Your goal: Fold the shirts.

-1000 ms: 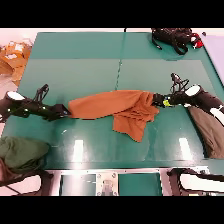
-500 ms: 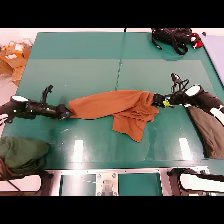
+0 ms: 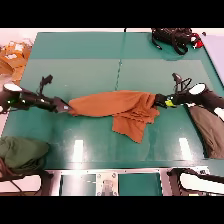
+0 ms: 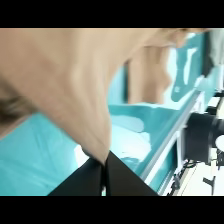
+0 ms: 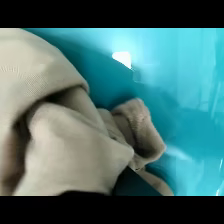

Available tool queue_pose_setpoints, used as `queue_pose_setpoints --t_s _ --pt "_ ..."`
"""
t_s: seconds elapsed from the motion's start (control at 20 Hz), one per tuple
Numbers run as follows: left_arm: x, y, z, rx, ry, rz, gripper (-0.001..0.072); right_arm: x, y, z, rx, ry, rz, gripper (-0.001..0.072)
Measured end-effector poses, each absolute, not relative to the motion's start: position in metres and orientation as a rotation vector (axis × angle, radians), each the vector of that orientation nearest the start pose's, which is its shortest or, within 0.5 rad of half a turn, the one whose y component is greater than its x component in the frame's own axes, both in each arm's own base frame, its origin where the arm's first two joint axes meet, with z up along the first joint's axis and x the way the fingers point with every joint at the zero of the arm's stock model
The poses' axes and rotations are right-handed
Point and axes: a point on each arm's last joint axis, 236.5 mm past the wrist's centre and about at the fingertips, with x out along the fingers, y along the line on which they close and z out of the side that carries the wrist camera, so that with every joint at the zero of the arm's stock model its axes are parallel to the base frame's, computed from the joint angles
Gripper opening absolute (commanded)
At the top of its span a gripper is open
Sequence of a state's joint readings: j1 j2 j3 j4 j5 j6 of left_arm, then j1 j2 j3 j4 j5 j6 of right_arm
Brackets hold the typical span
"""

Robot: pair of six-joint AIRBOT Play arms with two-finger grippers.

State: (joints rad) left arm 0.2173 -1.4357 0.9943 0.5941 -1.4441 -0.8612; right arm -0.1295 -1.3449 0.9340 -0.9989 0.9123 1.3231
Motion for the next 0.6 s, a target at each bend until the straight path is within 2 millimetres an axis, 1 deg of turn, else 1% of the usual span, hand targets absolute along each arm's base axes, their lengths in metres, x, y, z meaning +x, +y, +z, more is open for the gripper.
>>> queue_pose_setpoints --t_s 0.05,0.1,0.15,0.2,0.3,0.35,0.4,0.45,0.5,0.6 --pt "0.343 -0.125 0.024 -0.58 1.23 -0.882 0.002 0.393 0.05 -0.032 0.452 1.181 0.208 0.0023" --pt "0.351 -0.124 0.046 -0.549 1.173 -0.882 0.002 0.399 0.047 -0.007 0.441 1.133 0.219 0.0024" --pt "0.36 -0.123 0.075 -0.508 1.098 -0.881 0.002 0.404 0.043 0.025 0.424 1.069 0.23 0.0023" --pt "0.367 -0.122 0.104 -0.461 1.019 -0.871 0.002 0.408 0.04 0.059 0.402 1.0 0.24 0.0023" --pt "0.375 -0.12 0.183 -0.346 0.805 -0.838 0.002 0.408 0.035 0.145 0.342 0.824 0.259 0.0024" --pt "0.373 -0.12 0.222 -0.29 0.702 -0.82 0.002 0.402 0.034 0.186 0.311 0.736 0.265 0.0024" --pt "0.367 -0.12 0.267 -0.233 0.582 -0.795 0.002 0.392 0.035 0.227 0.277 0.647 0.271 0.0024" --pt "0.356 -0.121 0.309 -0.186 0.471 -0.775 0.002 0.377 0.037 0.27 0.241 0.55 0.276 0.0024" --pt "0.339 -0.124 0.352 -0.137 0.357 -0.756 0.002 0.359 0.04 0.31 0.207 0.458 0.28 0.0024" --pt "0.302 -0.127 0.424 -0.053 0.16 -0.716 0.002 0.319 0.048 0.372 0.159 0.302 0.283 0.0024"
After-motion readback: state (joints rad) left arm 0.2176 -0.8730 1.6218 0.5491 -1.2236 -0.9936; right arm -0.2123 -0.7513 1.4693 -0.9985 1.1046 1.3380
